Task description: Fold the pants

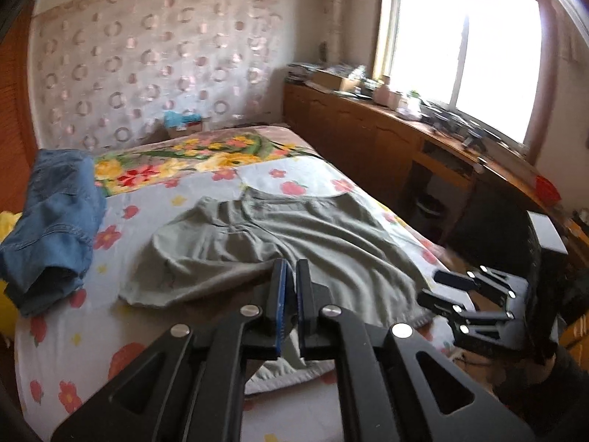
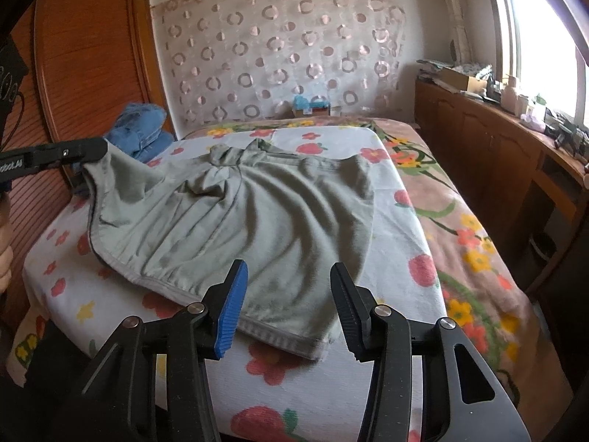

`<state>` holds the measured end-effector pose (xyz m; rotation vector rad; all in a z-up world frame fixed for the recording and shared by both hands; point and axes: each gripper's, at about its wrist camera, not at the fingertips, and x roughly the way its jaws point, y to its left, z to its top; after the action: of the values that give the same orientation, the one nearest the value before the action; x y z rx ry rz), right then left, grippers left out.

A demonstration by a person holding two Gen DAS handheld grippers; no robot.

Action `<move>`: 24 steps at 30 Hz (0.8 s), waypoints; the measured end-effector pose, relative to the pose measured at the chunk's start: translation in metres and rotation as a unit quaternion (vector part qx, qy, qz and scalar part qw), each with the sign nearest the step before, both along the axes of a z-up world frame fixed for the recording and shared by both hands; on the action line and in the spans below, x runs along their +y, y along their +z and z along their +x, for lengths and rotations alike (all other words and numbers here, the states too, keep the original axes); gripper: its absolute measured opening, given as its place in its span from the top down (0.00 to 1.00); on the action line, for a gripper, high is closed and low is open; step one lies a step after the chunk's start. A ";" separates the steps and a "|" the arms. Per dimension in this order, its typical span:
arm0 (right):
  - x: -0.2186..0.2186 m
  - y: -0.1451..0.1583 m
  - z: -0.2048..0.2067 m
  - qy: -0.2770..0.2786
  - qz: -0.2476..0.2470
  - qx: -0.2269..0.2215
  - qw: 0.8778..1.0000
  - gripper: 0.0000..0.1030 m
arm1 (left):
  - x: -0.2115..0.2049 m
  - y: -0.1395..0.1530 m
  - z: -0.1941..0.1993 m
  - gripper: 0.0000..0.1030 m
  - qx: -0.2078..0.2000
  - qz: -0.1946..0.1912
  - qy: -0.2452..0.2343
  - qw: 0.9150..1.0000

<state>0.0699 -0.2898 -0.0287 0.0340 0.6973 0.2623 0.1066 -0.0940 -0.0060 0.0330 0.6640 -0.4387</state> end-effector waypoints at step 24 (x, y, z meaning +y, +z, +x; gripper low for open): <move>0.082 0.004 0.015 0.094 0.004 0.006 0.996 0.64 | 0.081 -0.055 -0.029 0.61 0.017 0.015 0.064 0.998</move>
<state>0.0847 -0.2078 -0.0250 -0.0227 0.7128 0.4457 0.0780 -0.0128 -0.0606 0.0108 0.7026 -0.3059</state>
